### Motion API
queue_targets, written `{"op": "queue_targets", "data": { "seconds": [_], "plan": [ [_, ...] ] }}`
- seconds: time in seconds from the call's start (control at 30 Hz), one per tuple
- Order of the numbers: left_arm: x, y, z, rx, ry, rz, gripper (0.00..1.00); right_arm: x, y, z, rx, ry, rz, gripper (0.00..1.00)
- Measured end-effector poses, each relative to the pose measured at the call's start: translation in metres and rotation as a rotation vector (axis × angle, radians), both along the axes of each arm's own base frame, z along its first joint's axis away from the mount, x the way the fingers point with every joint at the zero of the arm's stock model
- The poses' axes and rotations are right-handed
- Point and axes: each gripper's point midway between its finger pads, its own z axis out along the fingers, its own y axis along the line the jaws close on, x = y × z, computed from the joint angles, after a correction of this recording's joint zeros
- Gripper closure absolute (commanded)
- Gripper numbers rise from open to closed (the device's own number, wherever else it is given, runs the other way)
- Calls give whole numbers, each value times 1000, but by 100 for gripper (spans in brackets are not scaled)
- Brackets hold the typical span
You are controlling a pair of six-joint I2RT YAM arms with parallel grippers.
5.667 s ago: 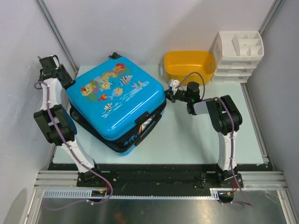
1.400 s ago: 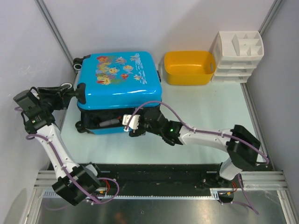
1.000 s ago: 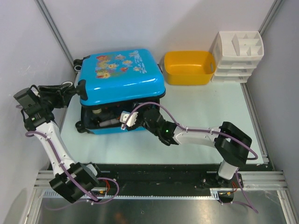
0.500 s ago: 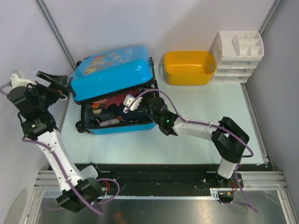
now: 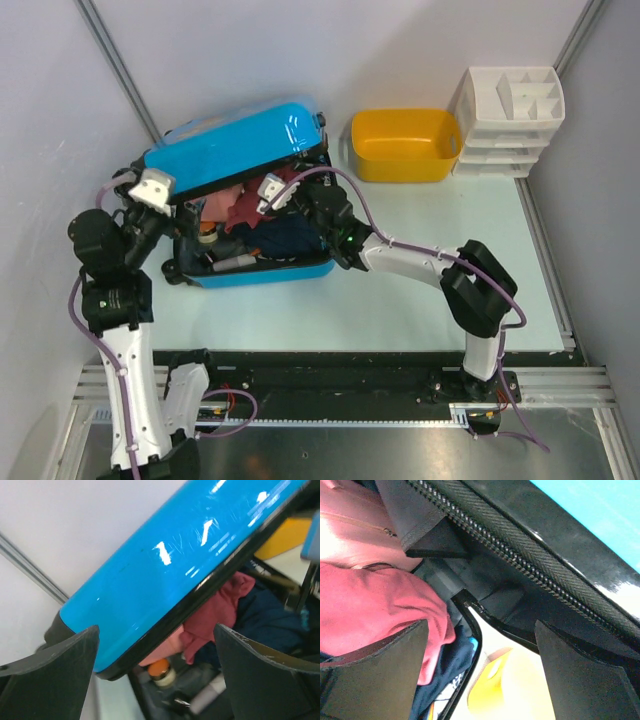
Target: Open, take out, and arrange the luggage
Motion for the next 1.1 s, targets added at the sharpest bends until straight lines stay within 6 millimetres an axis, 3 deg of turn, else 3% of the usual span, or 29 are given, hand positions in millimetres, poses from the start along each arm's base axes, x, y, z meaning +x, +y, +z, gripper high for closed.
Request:
{"op": "queue_targets", "data": {
  "seconds": [0.17, 0.47, 0.53, 0.63, 0.8, 0.97, 1.1],
  "plan": [
    [8, -2, -12, 247, -87, -64, 0, 14, -4, 16, 32, -16, -18, 7],
    [53, -26, -27, 476, -170, -155, 0, 26, 5, 32, 75, -29, -17, 7],
    [62, -29, -29, 514, -191, -146, 5, 26, 5, 34, 78, -31, -17, 8],
    [80, -26, -29, 567, -245, -90, 17, 27, 5, 33, 77, -27, -14, 9],
    [99, -14, -15, 614, -323, 11, 58, 24, 8, 25, 69, 4, 11, 9],
    [108, -5, 5, 670, -397, 84, 100, 2, 0, -13, -31, 183, 98, 9],
    [119, 8, 28, 697, -426, 166, 100, -39, -13, -31, -109, 370, 221, 8]
  ]
}}
